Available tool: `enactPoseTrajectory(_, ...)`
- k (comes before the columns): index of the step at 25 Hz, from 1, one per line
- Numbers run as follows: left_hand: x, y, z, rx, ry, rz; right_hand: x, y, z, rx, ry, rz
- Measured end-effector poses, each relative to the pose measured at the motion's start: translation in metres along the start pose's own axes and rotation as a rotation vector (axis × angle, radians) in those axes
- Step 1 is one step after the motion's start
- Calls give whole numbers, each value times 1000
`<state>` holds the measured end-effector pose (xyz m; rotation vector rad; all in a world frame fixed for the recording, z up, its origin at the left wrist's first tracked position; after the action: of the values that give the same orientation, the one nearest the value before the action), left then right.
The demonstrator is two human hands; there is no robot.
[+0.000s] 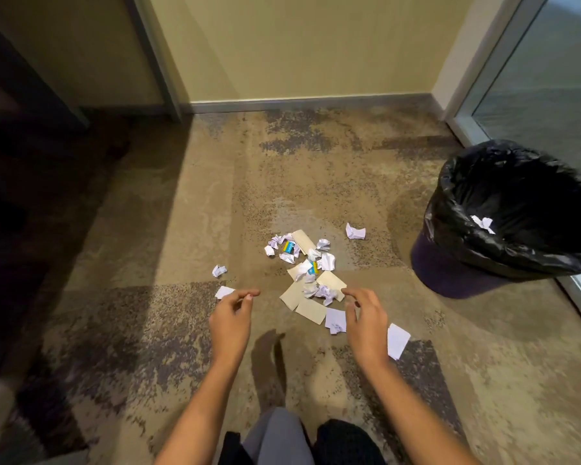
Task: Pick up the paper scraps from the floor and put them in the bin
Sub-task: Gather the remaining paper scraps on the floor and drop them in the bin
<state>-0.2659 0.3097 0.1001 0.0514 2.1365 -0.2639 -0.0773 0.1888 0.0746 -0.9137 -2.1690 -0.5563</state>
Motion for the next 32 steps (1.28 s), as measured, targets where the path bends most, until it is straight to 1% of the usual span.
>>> enactPoseTrajectory(2,13,17,10,19,130,-34,-18,7,15,89,-79,74)
enactPoseTrajectory(4,30,37,20,67,260,-82,-37,13,32,190,-167,189)
enactPoseTrajectory(7,69,66,31,161,414,-222,-66,22,56,307,-331,453)
enactPoseTrajectory(9,91,85,36,174,446,-294,-79,25,72,365,-325,611)
enactPoseTrajectory(10,98,96,37,185,480,-316,-83,25,81,386,-301,637)
enactPoseTrajectory(12,114,121,36,243,606,-316,-85,29,97,389,-243,596)
enactPoseTrajectory(14,127,148,33,368,738,-220,-80,39,107,374,-254,461)
enactPoseTrajectory(16,134,166,33,535,849,-60,-72,54,112,388,-432,322)
enactPoseTrajectory(18,139,175,34,630,901,22,-68,68,117,439,-582,318)
enactPoseTrajectory(19,142,179,35,640,905,40,-68,73,119,511,-605,342)
enactPoseTrajectory(21,150,183,34,589,889,101,-70,77,126,701,-607,335)
enactPoseTrajectory(22,154,182,35,551,860,166,-69,77,130,780,-594,289)
enactPoseTrajectory(23,158,178,34,509,793,216,-66,76,134,834,-579,226)
enactPoseTrajectory(25,159,164,35,388,651,221,-62,65,140,860,-621,40)
enactPoseTrajectory(27,154,148,36,290,614,251,-60,49,141,762,-655,-81)
enactPoseTrajectory(28,152,142,36,261,623,281,-62,39,140,708,-664,-103)
enactPoseTrajectory(29,149,137,36,242,634,296,-62,32,137,606,-672,-110)
enactPoseTrajectory(31,143,130,35,206,660,277,-63,16,134,457,-666,-142)
enactPoseTrajectory(32,139,127,35,184,659,260,-67,11,129,423,-665,-120)
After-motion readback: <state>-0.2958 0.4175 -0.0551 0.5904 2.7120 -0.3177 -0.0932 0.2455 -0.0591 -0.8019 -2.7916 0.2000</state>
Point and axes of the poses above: each hand's wrist, its own y-axis towards the middle knuckle, its own z-axis out of the palm, x = y × z, the point moved 1 cm from there along y, towards the middle knuckle, and after that the axes turned 1 degree about y, right-handed, at the moved point
